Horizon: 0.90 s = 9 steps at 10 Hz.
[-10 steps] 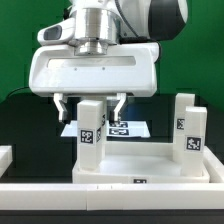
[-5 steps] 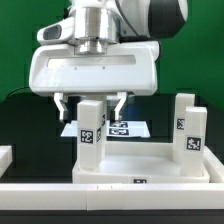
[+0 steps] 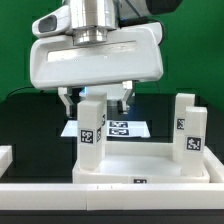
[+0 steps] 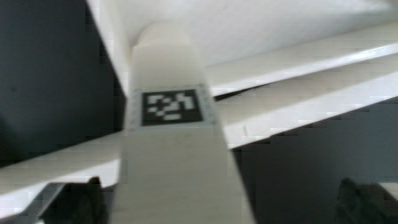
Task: Assemble desk
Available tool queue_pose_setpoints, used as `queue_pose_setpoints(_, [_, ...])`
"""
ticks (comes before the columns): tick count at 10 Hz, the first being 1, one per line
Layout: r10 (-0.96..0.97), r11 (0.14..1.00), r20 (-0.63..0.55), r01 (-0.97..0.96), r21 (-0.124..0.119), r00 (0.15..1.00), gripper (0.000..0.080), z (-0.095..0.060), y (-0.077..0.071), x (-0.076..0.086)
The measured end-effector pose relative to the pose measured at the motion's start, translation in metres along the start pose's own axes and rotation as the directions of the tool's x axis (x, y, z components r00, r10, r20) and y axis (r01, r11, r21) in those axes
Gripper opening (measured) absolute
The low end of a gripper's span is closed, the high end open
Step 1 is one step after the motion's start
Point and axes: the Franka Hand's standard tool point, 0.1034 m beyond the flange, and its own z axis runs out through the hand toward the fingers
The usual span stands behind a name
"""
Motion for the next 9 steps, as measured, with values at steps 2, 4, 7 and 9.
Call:
queue_pose_setpoints(2, [0.003,1.0,0.152,-0.008,0.028,0.988,0.0649,-0.001,0.003,0.002])
queue_pose_setpoints(4, [0.026,0.999,0.227,-0.036,0.039,0.974,0.0649,0.0,0.016,0.005])
queue_pose_setpoints(7, [0.043,0.998,0.221,-0.051,0.032,0.974,0.0634,0.001,0.019,0.005])
queue_pose_setpoints(9, [0.079,0.996,0.222,-0.087,0.025,0.972,0.0462,0.001,0.019,0.005])
